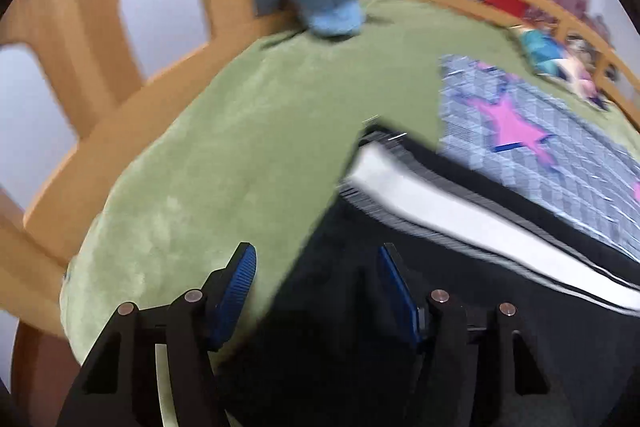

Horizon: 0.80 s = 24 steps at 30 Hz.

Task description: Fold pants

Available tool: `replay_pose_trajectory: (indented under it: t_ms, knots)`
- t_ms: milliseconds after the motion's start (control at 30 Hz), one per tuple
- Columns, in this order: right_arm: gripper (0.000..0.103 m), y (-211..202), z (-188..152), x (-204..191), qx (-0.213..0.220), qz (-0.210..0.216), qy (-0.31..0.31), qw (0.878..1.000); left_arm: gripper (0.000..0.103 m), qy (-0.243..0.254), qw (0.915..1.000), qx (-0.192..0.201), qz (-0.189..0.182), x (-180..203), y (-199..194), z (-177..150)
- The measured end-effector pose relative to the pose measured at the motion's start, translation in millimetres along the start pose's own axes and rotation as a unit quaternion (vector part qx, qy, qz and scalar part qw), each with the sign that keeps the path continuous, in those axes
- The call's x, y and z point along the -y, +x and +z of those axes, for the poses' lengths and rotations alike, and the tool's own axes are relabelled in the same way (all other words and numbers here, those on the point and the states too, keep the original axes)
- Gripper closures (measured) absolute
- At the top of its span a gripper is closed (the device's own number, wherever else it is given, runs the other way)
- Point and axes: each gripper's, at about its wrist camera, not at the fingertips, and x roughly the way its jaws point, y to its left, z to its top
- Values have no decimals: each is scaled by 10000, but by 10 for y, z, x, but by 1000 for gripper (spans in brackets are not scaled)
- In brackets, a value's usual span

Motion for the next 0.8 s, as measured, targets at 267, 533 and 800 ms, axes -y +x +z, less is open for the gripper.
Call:
replay_pose_trajectory:
  t_ms: [267, 533, 800]
  knots:
    - [38, 133, 74, -128, 42, 59, -116, 9999, 40, 593, 9905, 68, -1240, 652, -122, 98]
    - [38, 201, 491, -455, 408, 304, -704, 9962, 40, 455, 9969, 5, -648, 561, 149, 403]
    - [38, 819, 1306, -1144, 390, 832, -1731, 9806, 40, 313, 9990, -256, -199, 331, 413, 613]
